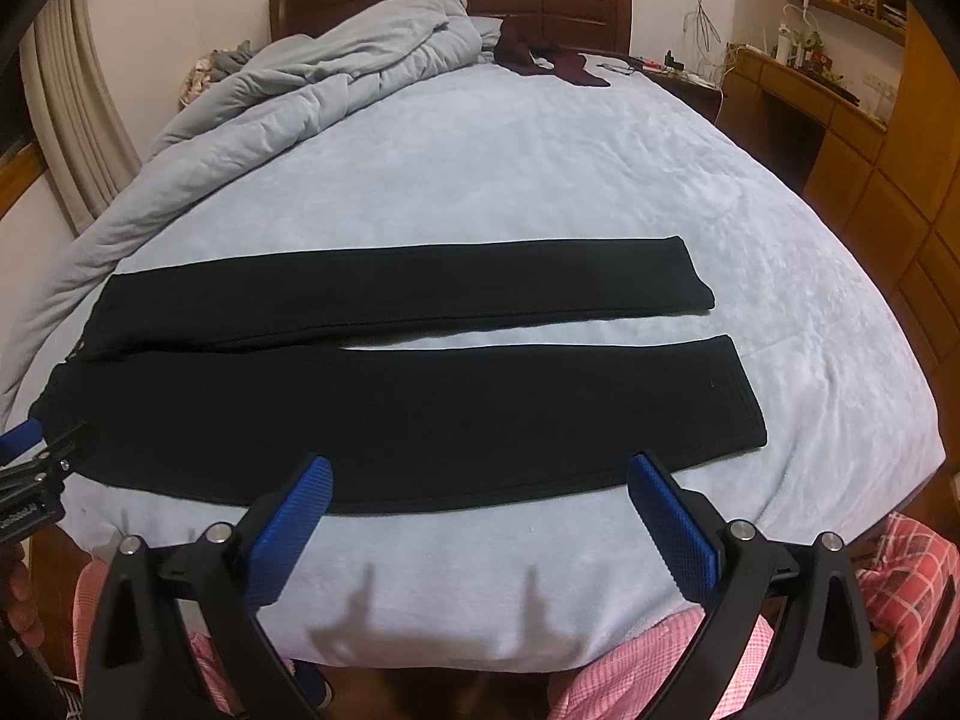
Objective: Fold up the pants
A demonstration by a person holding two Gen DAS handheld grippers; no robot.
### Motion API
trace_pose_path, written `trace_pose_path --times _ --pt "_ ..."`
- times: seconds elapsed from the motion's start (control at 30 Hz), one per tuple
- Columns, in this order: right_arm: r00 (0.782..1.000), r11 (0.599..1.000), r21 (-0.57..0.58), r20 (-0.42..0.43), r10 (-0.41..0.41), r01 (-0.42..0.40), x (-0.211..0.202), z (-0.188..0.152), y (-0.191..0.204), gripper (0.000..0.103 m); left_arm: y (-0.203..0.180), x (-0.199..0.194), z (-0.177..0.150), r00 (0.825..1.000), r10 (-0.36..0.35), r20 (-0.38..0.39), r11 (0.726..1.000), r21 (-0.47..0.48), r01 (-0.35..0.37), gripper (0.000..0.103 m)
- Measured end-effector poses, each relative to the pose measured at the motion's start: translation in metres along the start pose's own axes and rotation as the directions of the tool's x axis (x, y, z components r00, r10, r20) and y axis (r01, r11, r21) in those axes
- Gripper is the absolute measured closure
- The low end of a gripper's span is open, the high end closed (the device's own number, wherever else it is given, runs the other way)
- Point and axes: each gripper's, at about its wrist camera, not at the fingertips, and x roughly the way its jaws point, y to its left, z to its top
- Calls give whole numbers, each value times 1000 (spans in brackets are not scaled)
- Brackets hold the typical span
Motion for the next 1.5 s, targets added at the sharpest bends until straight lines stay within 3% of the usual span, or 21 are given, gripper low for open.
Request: trace_pose_path --times 1.27,1.4,1.5 --pt "1000 1000 -17 -13 16 -16 9 -5 0 4 -2 5 -3 1000 7 -8 1000 18 -7 3" --pt "998 999 0 -46 44 -44 33 13 -28 4 2 17 2 999 3 -33 1000 3 -3 3" --pt "996 998 51 -77 52 -48 66 48 -72 4 2 39 16 997 4 -72 1000 -18 -5 3"
